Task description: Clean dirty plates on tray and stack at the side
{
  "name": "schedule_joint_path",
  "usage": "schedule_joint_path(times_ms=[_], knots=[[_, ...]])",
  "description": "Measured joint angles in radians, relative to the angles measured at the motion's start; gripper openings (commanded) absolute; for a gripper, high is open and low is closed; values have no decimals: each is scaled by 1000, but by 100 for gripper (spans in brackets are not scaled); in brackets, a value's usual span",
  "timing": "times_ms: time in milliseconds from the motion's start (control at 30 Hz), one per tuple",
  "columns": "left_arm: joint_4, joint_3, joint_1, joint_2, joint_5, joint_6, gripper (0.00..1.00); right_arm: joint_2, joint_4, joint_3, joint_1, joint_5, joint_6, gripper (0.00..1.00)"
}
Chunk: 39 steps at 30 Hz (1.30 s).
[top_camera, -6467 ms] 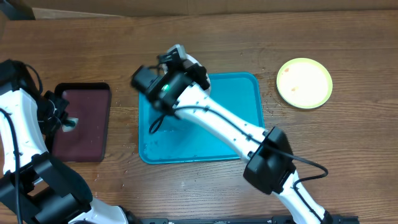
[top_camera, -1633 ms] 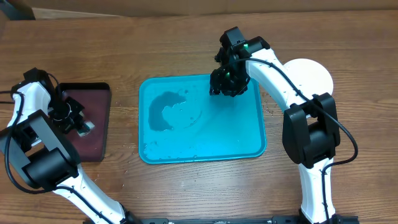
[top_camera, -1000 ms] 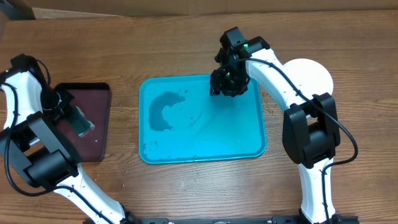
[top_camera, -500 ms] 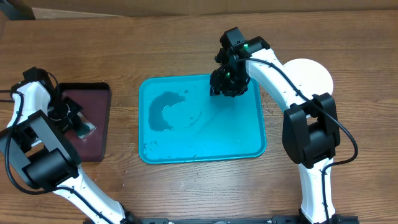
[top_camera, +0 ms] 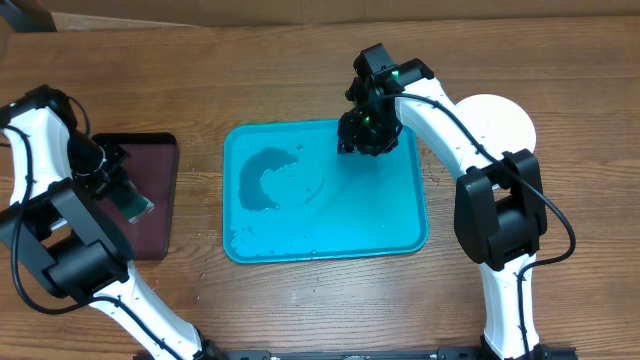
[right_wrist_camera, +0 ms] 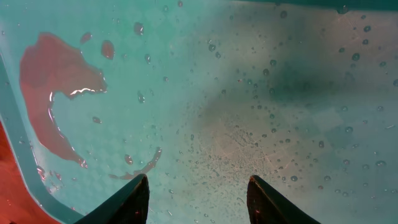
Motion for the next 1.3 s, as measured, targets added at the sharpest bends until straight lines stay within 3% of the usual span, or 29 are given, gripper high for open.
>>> schedule_joint_path(times_ms=[400, 533, 733, 900, 1300], knots=[[253, -278, -10, -32, -112, -50, 4, 0, -2, 0, 0, 0, 0, 53], [241, -274, -11, -35, -115, -53, 4, 0, -2, 0, 0, 0, 0, 53], [91, -132, -10, -2, -126, -57, 4, 0, -1, 0, 0, 0, 0, 53], [119, -27, -10, 0, -169, -56, 4, 0, -1, 0, 0, 0, 0, 53], [293, -217, -10, -2, -207, -56, 6, 0, -1, 0, 0, 0, 0, 52]])
